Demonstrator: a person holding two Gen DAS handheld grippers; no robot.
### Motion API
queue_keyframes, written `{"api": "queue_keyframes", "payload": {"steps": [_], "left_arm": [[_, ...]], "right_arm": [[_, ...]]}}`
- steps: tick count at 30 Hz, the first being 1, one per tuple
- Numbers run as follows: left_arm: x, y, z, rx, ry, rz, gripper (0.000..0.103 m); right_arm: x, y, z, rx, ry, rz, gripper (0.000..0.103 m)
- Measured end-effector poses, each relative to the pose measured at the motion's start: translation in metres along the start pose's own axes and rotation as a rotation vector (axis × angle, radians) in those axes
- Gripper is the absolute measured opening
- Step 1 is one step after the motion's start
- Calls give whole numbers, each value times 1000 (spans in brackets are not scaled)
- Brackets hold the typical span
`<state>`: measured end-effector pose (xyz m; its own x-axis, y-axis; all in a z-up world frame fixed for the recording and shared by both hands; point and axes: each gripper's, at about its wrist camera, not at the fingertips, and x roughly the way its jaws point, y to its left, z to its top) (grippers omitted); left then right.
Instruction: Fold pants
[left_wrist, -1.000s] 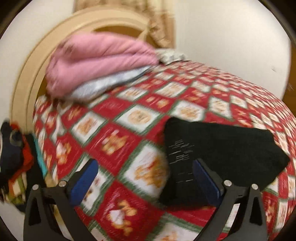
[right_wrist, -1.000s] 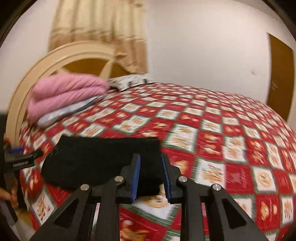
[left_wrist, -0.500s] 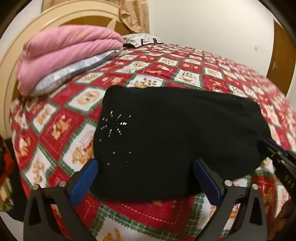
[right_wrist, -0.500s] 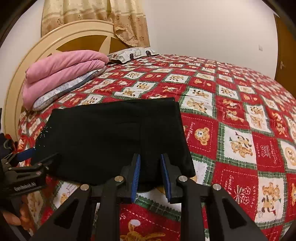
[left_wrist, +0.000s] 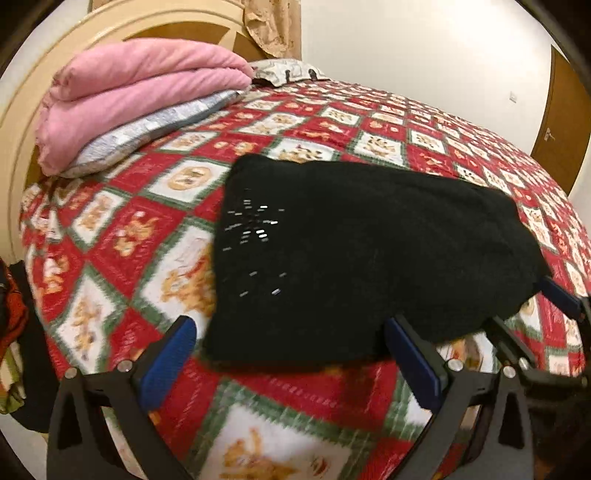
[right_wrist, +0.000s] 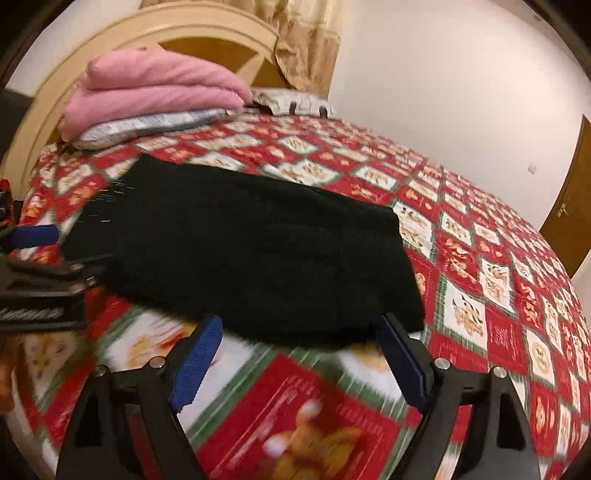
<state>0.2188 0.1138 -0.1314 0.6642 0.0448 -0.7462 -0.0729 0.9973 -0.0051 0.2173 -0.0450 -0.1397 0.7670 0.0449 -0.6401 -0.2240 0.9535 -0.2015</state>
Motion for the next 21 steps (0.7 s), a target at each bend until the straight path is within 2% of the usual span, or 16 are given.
{"api": "queue_keyframes", "payload": {"steps": [4,10,12,15,21], "left_arm": [[-15,8,-9,1,-23,34,103],[-42,6,-18,17,-72,38,103],[-48,3,-21,28,-83,36,103],[-51,-4,-26,47,-72,35,103],[-65,-17,-38,85,-79,19,103]], "right_arm": [[-34,10,-16,1,-46,-21,87],[-73,-4,-28,153,-64,21,87],[-75,-9,-31,198,-43,37,87],[-74,-22,-36,290,4,18,88],[-85,-54,-49,514,40,84,88]]}}
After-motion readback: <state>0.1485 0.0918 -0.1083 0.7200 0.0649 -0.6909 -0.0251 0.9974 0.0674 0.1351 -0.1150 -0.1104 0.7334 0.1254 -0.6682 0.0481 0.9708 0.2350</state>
